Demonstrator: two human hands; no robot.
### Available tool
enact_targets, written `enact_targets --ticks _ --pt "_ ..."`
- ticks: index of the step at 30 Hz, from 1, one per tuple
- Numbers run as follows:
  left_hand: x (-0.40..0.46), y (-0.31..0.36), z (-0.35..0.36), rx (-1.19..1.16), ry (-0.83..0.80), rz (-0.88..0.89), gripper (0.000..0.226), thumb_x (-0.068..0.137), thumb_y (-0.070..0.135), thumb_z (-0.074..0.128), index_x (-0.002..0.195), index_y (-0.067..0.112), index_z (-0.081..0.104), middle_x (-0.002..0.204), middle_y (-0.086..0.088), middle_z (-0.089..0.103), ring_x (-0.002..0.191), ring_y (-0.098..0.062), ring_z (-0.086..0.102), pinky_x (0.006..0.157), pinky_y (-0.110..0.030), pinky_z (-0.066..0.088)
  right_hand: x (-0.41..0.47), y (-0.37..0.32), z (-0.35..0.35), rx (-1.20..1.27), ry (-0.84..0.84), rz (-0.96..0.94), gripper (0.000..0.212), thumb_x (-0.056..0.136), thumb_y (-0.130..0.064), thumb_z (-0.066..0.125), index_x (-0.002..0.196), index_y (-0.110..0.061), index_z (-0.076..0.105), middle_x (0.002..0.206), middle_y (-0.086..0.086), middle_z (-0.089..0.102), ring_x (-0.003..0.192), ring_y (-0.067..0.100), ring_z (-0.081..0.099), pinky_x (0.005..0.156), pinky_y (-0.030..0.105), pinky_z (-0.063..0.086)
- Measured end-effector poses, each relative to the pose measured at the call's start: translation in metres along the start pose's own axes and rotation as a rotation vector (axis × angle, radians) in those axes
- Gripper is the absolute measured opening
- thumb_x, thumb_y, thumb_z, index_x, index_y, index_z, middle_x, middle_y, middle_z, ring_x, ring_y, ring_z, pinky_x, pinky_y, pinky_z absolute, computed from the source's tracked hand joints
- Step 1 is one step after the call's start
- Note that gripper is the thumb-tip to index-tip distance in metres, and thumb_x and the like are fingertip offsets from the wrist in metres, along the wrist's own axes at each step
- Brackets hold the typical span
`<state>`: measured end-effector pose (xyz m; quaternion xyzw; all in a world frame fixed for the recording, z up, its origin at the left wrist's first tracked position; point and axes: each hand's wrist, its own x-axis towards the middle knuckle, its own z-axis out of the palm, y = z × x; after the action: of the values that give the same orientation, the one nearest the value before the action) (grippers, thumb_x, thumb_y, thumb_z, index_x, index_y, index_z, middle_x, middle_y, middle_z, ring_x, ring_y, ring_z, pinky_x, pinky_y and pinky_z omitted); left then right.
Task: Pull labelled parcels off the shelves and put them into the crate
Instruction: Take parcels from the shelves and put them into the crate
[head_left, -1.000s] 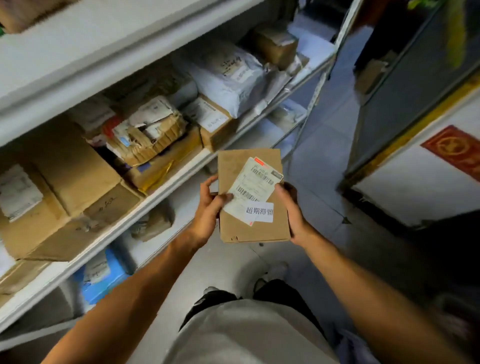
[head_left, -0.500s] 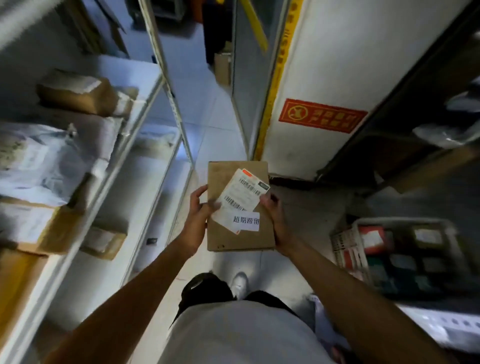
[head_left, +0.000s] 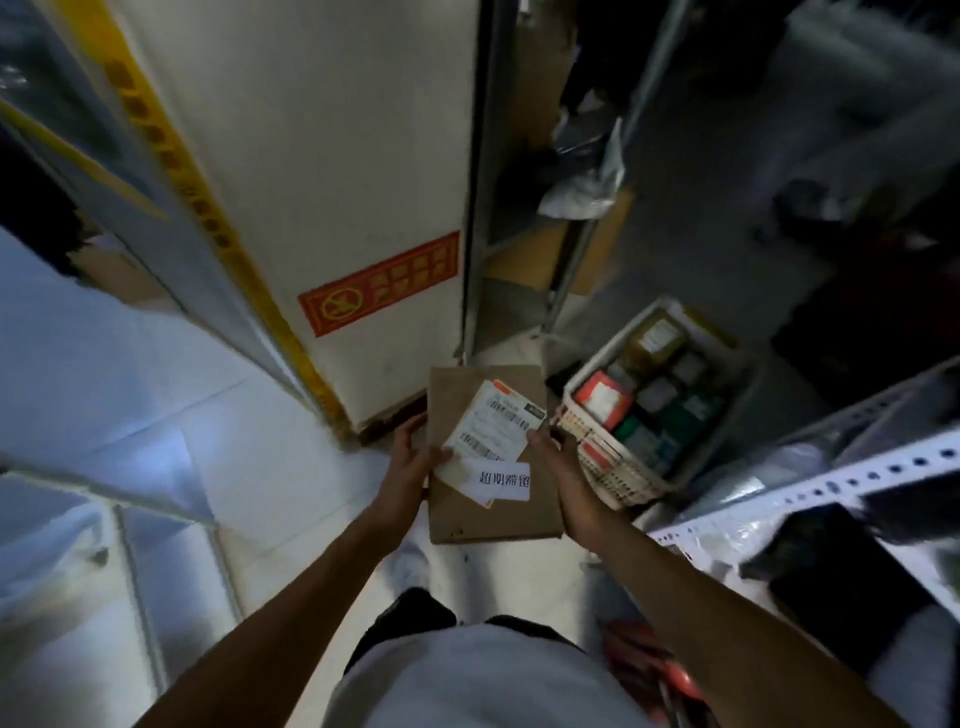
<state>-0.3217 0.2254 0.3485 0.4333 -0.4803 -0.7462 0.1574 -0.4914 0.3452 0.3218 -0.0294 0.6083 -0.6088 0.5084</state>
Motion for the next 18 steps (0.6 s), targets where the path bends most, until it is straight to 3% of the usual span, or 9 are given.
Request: enact_targets --ticks 2,5,9,12,16,18 --pt "0.025 0.012 0.006 0.059 -0.079 -0.021 0.079 0.069 0.039 0.066 0.142 0.028 0.038 0.128 0.0 0.06 0.103 -0.014 0.062 0.071 -0.034 0.051 0.005 -0.005 -0.005 0.044 0.063 -0.037 0.076 0.079 -0.044 0.082 0.134 -0.01 0.043 0.123 0.017 0.067 0.112 0.033 0.066 0.097 0.052 0.052" --pt "0.056 0.028 0.019 0.135 -0.198 -0.028 0.085 0.062 0.043 0.07 0.141 0.029 0.041 0.125 0.005 0.062 0.107 -0.014 0.062 0.073 -0.035 0.053 0.012 -0.008 -0.013 0.133 0.186 -0.073 0.061 0.078 -0.04 0.079 0.123 -0.015 0.047 0.114 0.012 0.068 0.106 0.029 0.066 0.099 0.05 0.05" --pt "0.092 0.044 0.05 0.232 -0.331 -0.061 0.055 0.081 0.025 0.067 0.13 0.031 0.043 0.111 0.007 0.063 0.095 -0.011 0.062 0.064 -0.025 0.052 0.022 -0.01 -0.029 0.26 0.322 -0.118 0.055 0.078 -0.03 0.083 0.114 -0.009 0.048 0.098 0.01 0.073 0.093 0.03 0.071 0.081 0.043 0.057" --pt "0.124 0.05 0.075 0.311 -0.403 -0.139 0.045 0.097 0.012 0.059 0.135 0.029 0.042 0.115 0.0 0.064 0.098 -0.016 0.064 0.066 -0.027 0.052 0.03 -0.016 -0.043 0.354 0.422 -0.134 0.041 0.082 -0.025 0.08 0.108 -0.015 0.049 0.091 0.002 0.075 0.084 0.02 0.073 0.071 0.035 0.06" --pt "0.167 0.055 0.113 0.405 -0.516 -0.175 0.064 0.08 0.035 0.065 0.14 0.03 0.043 0.125 -0.009 0.065 0.107 -0.025 0.066 0.066 -0.029 0.056 0.052 -0.027 -0.074 0.404 0.47 -0.118 0.08 0.065 -0.045 0.089 0.125 -0.011 0.048 0.115 0.014 0.072 0.105 0.032 0.071 0.093 0.052 0.057" --pt "0.192 0.056 0.139 0.442 -0.545 -0.172 0.068 0.076 0.039 0.065 0.14 0.029 0.043 0.125 -0.008 0.065 0.107 -0.026 0.067 0.066 -0.028 0.057 0.07 -0.038 -0.094 0.418 0.493 -0.112 0.097 0.057 -0.051 0.091 0.132 -0.009 0.045 0.119 0.017 0.07 0.108 0.036 0.069 0.096 0.055 0.055"
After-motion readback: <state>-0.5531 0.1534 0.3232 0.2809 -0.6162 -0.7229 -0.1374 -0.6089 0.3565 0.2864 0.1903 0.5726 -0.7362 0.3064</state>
